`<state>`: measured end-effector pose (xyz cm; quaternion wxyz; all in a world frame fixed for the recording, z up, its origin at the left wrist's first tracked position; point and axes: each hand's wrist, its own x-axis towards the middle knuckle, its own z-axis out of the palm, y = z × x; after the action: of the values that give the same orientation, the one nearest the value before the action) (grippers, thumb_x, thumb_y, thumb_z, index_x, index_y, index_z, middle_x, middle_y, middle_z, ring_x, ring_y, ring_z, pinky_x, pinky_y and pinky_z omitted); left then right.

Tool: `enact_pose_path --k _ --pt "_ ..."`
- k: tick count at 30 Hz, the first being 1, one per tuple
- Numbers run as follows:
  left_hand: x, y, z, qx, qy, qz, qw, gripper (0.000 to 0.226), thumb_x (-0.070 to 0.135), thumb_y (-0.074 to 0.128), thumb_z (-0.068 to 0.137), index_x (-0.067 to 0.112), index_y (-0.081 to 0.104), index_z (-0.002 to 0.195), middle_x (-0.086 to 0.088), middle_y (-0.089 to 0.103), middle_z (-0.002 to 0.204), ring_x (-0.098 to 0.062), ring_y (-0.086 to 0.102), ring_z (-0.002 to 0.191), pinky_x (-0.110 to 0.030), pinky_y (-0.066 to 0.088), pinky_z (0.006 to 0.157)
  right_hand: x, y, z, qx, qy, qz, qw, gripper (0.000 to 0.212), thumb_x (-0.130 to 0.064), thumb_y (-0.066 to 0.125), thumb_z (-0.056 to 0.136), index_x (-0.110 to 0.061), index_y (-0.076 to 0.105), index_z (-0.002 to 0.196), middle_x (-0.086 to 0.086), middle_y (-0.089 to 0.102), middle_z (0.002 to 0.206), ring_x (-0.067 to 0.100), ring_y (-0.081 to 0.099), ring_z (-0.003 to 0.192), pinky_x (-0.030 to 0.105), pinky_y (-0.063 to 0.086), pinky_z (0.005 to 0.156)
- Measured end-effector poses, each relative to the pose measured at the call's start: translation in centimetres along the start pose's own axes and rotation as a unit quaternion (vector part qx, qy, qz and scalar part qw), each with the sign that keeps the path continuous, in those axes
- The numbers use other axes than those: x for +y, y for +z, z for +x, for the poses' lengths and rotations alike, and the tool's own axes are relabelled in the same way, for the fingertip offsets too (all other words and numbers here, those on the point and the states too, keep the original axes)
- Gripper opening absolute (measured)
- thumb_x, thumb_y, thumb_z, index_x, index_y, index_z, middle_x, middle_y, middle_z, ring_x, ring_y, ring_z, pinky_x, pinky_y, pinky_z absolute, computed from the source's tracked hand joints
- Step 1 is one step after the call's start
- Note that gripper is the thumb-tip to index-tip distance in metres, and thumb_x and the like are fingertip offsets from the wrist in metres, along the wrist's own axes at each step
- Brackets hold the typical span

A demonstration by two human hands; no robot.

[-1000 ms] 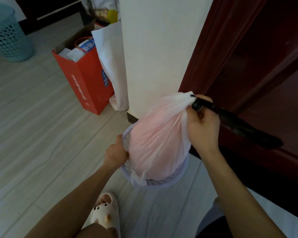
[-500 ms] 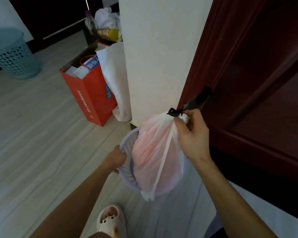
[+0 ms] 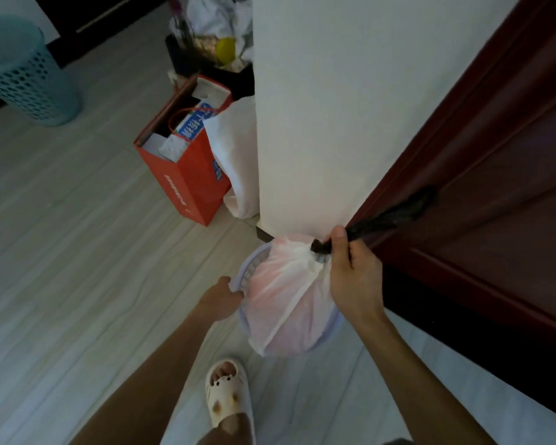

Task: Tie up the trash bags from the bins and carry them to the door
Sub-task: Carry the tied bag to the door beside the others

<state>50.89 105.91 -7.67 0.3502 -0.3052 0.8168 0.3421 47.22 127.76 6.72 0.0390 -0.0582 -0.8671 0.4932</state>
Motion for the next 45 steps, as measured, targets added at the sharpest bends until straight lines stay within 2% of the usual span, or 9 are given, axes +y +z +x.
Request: enact_pose_path --k 4,9,13,21,24,27,30,36,45 --pt "1.7 -4.3 -5.7 -0.023 -0.003 0.03 0.999 0.054 0.032 0.046 0.099 0.013 0.034 0.148 -0.011 0.046 0.146 -0.03 0.053 0.125 -0.034 0.043 0.103 -6.2 -2.7 0.1 -0.019 0.027 -0.032 0.999 0.04 -0.028 0.052 0.1 -0.016 0.048 0.062 -0.016 0.049 0.057 0.009 0.046 0.053 0.023 0.03 0.058" --pt "3.5 -10.5 -16.4 -0.006 0.026 0.038 0.999 0.046 0.032 0.044 0.099 0.021 0.041 0.143 -0.008 0.051 0.144 -0.025 0.05 0.129 -0.034 0.039 0.105 -15.2 -7.1 -0.7 -0.11 0.042 -0.088 0.989 0.039 -0.032 0.064 0.094 -0.017 0.048 0.062 -0.009 0.051 0.057 0.016 0.051 0.06 0.022 0.03 0.057" --pt "4.7 -16.0 -26.5 0.012 0.05 0.019 0.999 0.043 0.035 0.045 0.098 0.025 0.045 0.14 -0.005 0.052 0.142 -0.023 0.051 0.127 -0.035 0.04 0.105 -23.5 -11.5 -2.1 -0.178 0.073 -0.118 0.974 0.045 -0.036 0.07 0.089 -0.018 0.045 0.056 -0.011 0.051 0.056 0.001 0.048 0.054 0.008 0.036 0.053" --pt "5.1 -20.0 -43.4 0.106 0.045 -0.028 0.993 0.039 0.036 0.046 0.098 0.027 0.05 0.135 -0.002 0.058 0.134 -0.02 0.055 0.119 -0.034 0.045 0.1 -32.8 -17.6 -5.2 -0.262 0.009 -0.073 0.962 0.044 -0.044 0.07 0.086 -0.01 0.057 0.062 0.006 0.06 0.058 0.017 0.058 0.057 0.019 0.041 0.054" --pt "3.3 -18.4 -48.9 0.164 -0.005 -0.025 0.986 0.038 0.04 0.041 0.097 0.031 0.052 0.132 0.0 0.058 0.133 -0.021 0.055 0.119 -0.037 0.047 0.098 -34.1 -19.0 -8.1 -0.333 -0.041 -0.075 0.939 0.038 -0.042 0.067 0.089 -0.015 0.059 0.064 -0.003 0.061 0.057 0.003 0.059 0.061 0.012 0.041 0.053" --pt "1.0 -15.7 -55.5 0.236 -0.069 -0.034 0.969 0.039 0.041 0.039 0.097 0.032 0.053 0.132 0.002 0.058 0.132 -0.022 0.054 0.12 -0.039 0.047 0.097 -35.0 -20.0 -11.7 -0.407 -0.096 -0.092 0.904 0.039 -0.043 0.065 0.09 -0.008 0.067 0.073 -0.008 0.065 0.064 0.003 0.059 0.062 0.015 0.041 0.058" --pt "-2.1 -11.5 -63.1 0.288 -0.141 -0.07 0.945 0.038 0.039 0.039 0.097 0.031 0.054 0.132 0.004 0.058 0.134 -0.022 0.052 0.122 -0.039 0.046 0.097 -36.3 -21.2 -16.2 -0.473 -0.15 -0.121 0.86 0.043 -0.044 0.062 0.092 -0.005 0.067 0.074 -0.002 0.065 0.068 0.017 0.057 0.068 0.033 0.043 0.065" --pt "-7.6 0.1 -77.9 0.36 -0.301 -0.15 0.871 0.039 0.044 0.036 0.099 0.031 0.054 0.131 0.007 0.059 0.134 -0.018 0.053 0.122 -0.038 0.047 0.097 -39.0 -24.2 -27.1 -0.606 -0.265 -0.138 0.737 0.039 -0.04 0.062 0.093 -0.026 0.052 0.058 -0.009 0.059 0.061 0.017 0.057 0.065 0.025 0.033 0.055" --pt "-13.7 19.9 -97.2 0.391 -0.489 -0.335 0.704 0.038 0.046 0.037 0.099 0.035 0.052 0.132 0.009 0.06 0.132 -0.015 0.053 0.121 -0.034 0.046 0.097 -38.2 -29.2 -50.5 -0.729 -0.398 -0.111 0.546 0.04 -0.033 0.076 0.083 -0.027 0.049 0.054 -0.012 0.057 0.055 0.005 0.054 0.058 0.017 0.04 0.054"
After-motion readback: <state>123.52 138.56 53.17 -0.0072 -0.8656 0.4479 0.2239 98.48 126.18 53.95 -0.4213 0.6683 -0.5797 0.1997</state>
